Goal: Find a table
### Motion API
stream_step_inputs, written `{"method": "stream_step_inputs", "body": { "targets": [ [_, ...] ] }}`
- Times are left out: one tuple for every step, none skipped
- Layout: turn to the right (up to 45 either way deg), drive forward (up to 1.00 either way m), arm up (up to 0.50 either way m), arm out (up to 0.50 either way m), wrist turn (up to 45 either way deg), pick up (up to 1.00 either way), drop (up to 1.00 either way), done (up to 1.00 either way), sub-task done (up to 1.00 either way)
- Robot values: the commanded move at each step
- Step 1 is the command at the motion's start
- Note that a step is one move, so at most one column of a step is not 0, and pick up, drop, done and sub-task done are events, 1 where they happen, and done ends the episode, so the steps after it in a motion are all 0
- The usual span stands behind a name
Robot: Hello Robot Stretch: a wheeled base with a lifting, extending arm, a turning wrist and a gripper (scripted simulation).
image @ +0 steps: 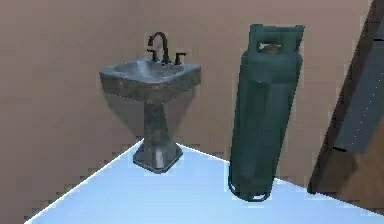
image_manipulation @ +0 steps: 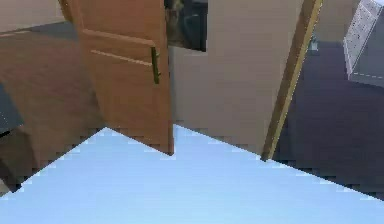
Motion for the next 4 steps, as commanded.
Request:
{"method": "stream_step_inputs", "body": {
  "targets": [
    [45.0, 0.00, 0.00, 0.00, 0.0, 0.00, 0.00, 0.00, 0.00],
    [9.0, 0.00, 0.00, 0.00, 0.0, 0.00, 0.00, 0.00, 0.00],
    [0.0, 1.00, 0.00, 0.00, 0.0, 0.00, 0.00, 0.00, 0.00],
    [3.0, 0.00, 0.00, 0.00, 0.0, 0.00, 0.00, 0.00, 0.00]
  ]
}}
